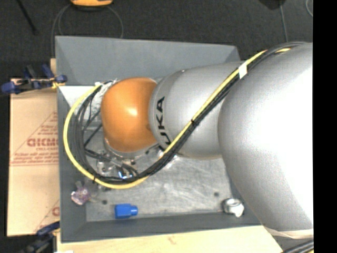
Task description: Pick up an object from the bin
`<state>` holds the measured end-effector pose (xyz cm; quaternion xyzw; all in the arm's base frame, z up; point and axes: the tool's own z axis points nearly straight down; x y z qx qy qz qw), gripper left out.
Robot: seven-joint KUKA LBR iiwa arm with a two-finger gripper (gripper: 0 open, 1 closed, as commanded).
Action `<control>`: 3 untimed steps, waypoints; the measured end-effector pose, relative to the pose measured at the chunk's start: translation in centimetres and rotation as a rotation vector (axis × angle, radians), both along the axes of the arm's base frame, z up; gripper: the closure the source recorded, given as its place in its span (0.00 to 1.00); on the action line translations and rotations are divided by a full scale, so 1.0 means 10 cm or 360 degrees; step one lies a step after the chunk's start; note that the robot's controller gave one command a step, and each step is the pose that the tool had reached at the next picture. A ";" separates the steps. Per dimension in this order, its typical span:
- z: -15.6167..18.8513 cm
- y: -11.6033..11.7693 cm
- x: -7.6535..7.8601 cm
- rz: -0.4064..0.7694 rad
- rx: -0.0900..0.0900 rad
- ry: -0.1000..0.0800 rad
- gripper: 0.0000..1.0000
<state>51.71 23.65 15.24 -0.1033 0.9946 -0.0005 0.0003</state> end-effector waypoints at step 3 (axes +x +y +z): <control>-0.69 -0.07 -0.14 -0.0168 0.0005 -0.0005 1.00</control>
Offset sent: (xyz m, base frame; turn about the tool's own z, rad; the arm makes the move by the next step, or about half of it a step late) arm -0.0326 -0.0030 -0.0573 -0.1485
